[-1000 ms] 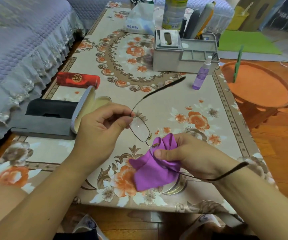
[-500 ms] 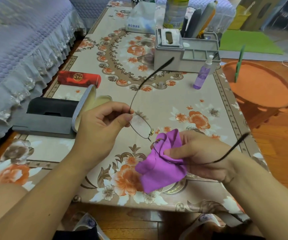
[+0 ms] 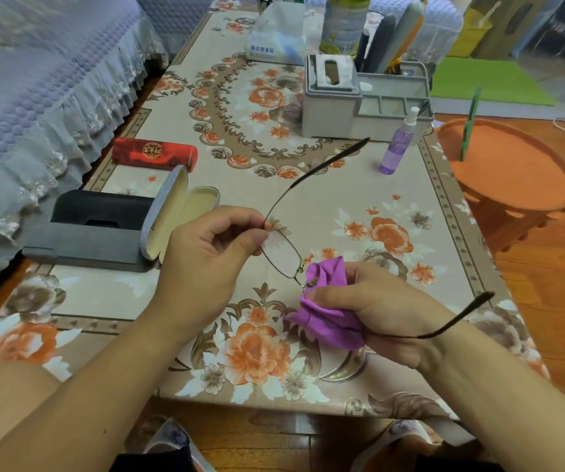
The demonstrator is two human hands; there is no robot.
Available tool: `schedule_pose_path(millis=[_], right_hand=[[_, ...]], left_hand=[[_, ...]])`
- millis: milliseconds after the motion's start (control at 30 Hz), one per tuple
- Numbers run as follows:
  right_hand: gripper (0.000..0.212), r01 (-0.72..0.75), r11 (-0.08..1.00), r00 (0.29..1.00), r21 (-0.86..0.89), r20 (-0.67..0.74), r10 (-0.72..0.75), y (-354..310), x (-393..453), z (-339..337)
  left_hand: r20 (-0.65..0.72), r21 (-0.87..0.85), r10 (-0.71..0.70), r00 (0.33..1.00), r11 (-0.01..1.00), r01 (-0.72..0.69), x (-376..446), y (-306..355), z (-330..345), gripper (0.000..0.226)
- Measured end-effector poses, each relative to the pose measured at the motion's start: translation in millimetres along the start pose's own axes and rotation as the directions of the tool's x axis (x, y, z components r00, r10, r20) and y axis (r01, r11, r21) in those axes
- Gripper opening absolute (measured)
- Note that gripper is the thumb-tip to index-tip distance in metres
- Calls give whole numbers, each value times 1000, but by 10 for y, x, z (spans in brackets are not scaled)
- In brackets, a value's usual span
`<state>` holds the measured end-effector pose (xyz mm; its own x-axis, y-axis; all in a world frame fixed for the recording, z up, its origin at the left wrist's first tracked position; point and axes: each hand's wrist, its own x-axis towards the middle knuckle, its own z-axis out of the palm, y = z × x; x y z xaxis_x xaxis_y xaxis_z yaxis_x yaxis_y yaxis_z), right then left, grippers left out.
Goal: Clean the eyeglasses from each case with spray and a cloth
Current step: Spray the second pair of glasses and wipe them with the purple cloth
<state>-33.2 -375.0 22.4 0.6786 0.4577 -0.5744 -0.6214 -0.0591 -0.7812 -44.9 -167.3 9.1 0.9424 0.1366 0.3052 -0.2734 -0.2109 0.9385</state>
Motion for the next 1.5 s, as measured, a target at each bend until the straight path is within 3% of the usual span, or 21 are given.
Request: schedule_pose_path(millis=[133, 233, 367, 600, 767, 900, 1133, 1300, 1400, 1500], right_hand=[[18, -15, 999, 999, 29, 41, 14, 11, -25, 25], [8, -17, 999, 1000, 35, -22, 17, -8, -2, -6], [14, -15, 994, 997, 111, -78, 23, -21, 9, -44], [11, -8, 995, 1000, 95, 30, 6, 5, 17, 35], [15, -13, 989, 1000, 146, 3, 13, -34, 7, -11], [17, 43, 995, 997, 91, -65, -37, -30, 20, -33], [15, 28, 997, 996, 67, 80, -33, 2, 22, 10], [5, 0, 989, 1000, 148, 18, -3, -20, 33, 9], [12, 20, 992, 999, 123, -52, -14, 17, 73, -15], [12, 15, 987, 999, 158, 39, -21, 45, 67, 10]], left_hand=[[6, 6, -13, 1000, 1000, 13, -42, -9, 59, 25], [-3, -4, -22, 1000, 1000, 22, -37, -6, 62, 23], [-18, -4, -15, 1000, 1000, 15, -26, 15, 49, 22], [-6, -7, -22, 1000, 1000, 22, -32, 4, 34, 23], [-15, -10, -28, 999, 1000, 28, -4, 19, 11, 25], [-15, -15, -36, 999, 999, 36, 7, 25, -3, 25], [5, -25, -32, 999, 999, 33, -16, 44, 13, 27], [-22, -38, -57, 998, 998, 56, 10, 31, -24, 24], [-28, -38, -57, 998, 998, 56, 18, 30, -30, 25], [-32, -41, -63, 997, 997, 62, 21, 17, -32, 26]])
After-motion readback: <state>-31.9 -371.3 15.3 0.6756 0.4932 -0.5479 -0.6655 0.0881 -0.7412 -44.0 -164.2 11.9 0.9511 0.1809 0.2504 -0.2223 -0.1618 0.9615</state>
